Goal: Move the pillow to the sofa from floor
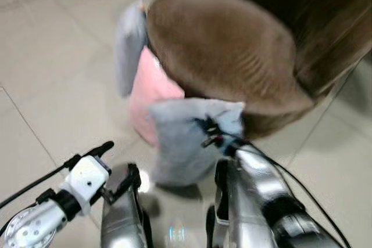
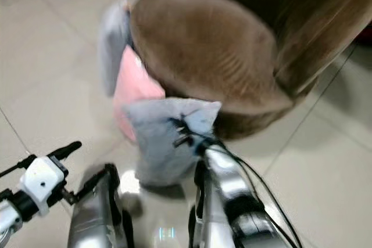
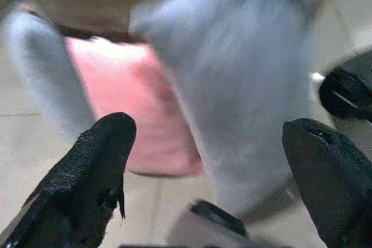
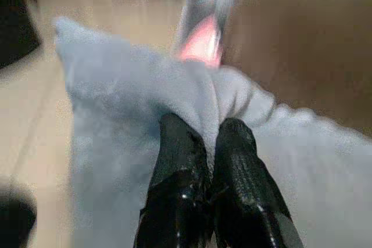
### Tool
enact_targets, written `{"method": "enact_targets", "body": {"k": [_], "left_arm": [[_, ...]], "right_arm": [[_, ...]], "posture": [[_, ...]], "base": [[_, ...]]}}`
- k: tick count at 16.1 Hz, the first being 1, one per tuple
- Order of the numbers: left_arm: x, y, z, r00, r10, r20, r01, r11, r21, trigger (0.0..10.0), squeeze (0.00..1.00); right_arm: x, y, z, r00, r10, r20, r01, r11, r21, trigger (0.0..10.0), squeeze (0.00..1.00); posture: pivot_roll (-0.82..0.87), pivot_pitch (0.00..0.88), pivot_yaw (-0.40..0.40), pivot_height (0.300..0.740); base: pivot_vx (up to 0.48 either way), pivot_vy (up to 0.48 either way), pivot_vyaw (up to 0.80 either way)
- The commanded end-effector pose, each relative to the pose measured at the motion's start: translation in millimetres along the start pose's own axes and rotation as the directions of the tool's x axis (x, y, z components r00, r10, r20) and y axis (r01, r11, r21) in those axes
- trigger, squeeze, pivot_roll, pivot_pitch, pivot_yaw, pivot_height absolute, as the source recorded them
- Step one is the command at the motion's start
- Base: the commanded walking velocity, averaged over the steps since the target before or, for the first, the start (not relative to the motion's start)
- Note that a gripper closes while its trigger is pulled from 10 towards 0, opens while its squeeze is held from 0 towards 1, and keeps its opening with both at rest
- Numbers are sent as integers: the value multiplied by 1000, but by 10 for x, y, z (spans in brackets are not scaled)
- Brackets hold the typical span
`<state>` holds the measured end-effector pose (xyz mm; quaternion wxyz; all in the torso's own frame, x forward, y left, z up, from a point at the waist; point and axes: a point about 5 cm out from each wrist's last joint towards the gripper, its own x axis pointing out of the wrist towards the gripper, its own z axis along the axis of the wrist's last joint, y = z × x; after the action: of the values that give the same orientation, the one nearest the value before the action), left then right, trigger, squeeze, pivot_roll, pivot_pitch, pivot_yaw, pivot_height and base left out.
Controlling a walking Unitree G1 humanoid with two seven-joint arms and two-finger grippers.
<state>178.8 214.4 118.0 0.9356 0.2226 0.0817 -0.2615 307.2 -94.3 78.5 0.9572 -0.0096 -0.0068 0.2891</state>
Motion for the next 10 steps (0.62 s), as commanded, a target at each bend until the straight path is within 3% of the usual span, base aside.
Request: {"method": "enact_targets", "body": {"k": [1, 4, 6, 8, 9, 10], "left_arm": [[1, 78, 3, 999, 46, 22, -46, 999, -28, 10000, 0], [21, 298, 154, 977, 181, 115, -169, 980, -109, 10000, 0], [89, 472, 351, 933, 297, 203, -268, 951, -156, 10000, 0], [164, 600, 542, 896, 354, 268, -320, 933, -163, 10000, 0], [210, 610, 627, 887, 353, 296, -317, 934, -164, 10000, 0], [274, 594, 685, 886, 349, 305, -319, 936, -146, 10000, 0]], "right_arm": [[-27, -122, 481, 978, -43, 206, 37, 999, 37, 0, 0], [-244, -278, 1181, 894, -142, 425, 102, 988, 117, 0, 0], [-329, -448, 1696, 820, -196, 538, 157, 981, 118, 0, 0], [-374, -643, 2095, 736, -299, 607, 250, 954, 168, 0, 0], [-337, -708, 2154, 732, -341, 589, 280, 940, 196, 0, 0], [-232, -715, 2008, 762, -403, 507, 351, 915, 200, 5059, 0]], "posture": [[83, 0, -38, 517], [84, 0, -57, 517], [91, 0, -68, 517], [94, 0, -72, 517], [94, 0, -72, 517], [96, 0, -72, 517]], "base": [[0, 0, 0], [0, 0, 0], [0, 0, 0], [0, 0, 0], [0, 0, 0], [0, 0, 0]]}}
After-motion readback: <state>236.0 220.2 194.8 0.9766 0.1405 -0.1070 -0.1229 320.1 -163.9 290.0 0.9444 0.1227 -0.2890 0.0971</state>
